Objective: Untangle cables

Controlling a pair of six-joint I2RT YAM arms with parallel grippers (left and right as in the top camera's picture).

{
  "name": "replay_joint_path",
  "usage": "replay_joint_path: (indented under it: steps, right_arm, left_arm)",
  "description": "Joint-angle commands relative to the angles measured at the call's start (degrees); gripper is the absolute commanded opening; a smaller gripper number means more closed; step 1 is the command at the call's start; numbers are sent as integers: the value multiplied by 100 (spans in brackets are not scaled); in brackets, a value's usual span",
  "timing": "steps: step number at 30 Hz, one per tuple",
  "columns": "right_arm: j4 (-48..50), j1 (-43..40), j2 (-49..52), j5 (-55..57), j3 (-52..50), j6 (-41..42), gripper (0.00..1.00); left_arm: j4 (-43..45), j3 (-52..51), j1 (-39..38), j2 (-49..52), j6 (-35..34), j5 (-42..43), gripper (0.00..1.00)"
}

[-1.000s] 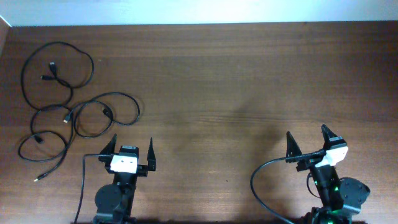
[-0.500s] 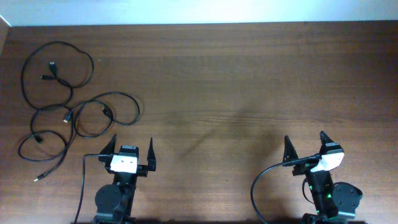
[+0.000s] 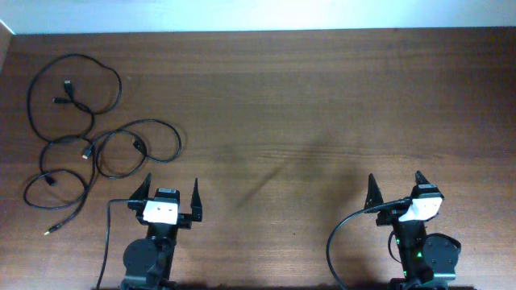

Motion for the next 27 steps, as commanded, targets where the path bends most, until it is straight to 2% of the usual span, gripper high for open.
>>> replay_joint_path:
  steps: [1,27]
  right_arm:
    - [-70,98,-61,334,-28,-9,99]
    - [-61,98,-61,291,-28,-11,99]
  left_arm:
    - [-31,-13,35,-55,94,61,99]
    - [-31,-13,35,-55,94,61,99]
